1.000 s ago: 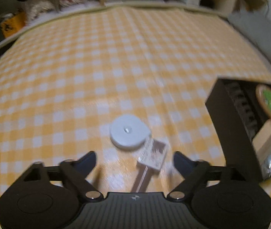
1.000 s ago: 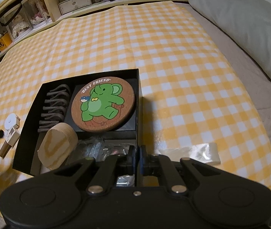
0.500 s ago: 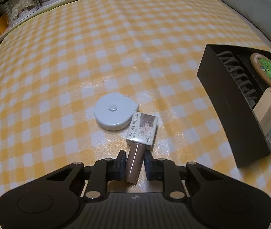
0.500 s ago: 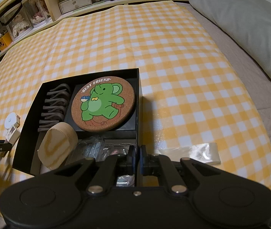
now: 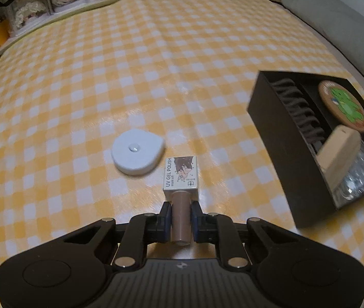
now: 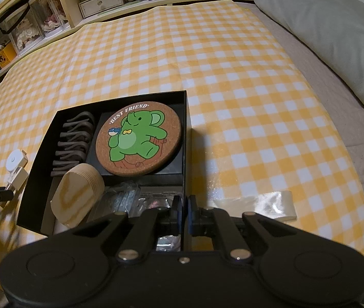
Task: Organize rigid objects
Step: 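Grasp the UV gel polish bottle by its cap with the left gripper, then carry the polish bottle into the tray beside the wooden block and release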
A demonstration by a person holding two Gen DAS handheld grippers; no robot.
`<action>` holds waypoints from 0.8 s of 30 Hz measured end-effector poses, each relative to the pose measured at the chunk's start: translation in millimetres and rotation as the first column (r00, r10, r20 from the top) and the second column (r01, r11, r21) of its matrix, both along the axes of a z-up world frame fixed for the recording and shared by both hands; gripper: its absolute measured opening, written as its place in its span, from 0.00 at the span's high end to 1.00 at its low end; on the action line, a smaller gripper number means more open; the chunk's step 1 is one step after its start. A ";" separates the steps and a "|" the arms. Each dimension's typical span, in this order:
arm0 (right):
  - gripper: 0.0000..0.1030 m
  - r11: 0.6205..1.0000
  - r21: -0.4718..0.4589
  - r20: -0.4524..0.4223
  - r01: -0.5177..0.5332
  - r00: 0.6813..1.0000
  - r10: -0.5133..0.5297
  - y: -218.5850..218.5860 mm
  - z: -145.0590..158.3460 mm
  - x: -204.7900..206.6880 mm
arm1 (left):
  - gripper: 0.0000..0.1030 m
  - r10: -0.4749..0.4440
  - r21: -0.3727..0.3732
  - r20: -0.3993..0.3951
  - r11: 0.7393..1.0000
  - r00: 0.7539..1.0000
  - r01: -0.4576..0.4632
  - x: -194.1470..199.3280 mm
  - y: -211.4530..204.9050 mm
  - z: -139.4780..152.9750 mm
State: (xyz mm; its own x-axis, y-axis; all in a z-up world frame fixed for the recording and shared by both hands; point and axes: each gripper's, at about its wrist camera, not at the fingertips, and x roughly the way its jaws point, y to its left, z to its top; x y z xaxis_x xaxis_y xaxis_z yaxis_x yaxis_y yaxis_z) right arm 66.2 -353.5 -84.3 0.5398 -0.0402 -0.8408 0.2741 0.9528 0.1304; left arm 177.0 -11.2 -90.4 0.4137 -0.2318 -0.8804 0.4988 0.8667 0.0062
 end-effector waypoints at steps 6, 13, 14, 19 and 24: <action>0.95 1.000 -0.002 0.000 -0.001 1.000 0.001 0.1 0.1 -0.1 | 0.74 0.023 0.018 0.011 1.000 1.000 -0.024 -2.6 -4.1 -12.1; 0.95 1.000 -0.003 -0.001 -0.001 1.000 0.001 0.3 0.2 0.1 | 0.51 0.066 -0.026 0.072 0.998 0.995 -0.065 7.1 -3.0 -16.3; 0.95 1.000 -0.003 -0.001 -0.001 1.000 0.001 0.5 -0.1 0.0 | 0.48 0.067 -0.034 0.074 0.997 0.995 -0.065 7.8 -3.1 -16.7; 0.95 1.000 -0.005 -0.001 -0.002 1.000 0.002 1.1 0.0 0.2 | 0.38 0.101 -0.100 0.064 0.991 0.993 -0.094 11.8 -4.1 -16.3; 0.95 1.000 -0.004 -0.001 -0.002 1.000 0.002 1.1 -0.3 0.2 | 0.63 0.152 -0.092 0.068 0.985 0.986 -0.146 18.9 -9.8 -22.2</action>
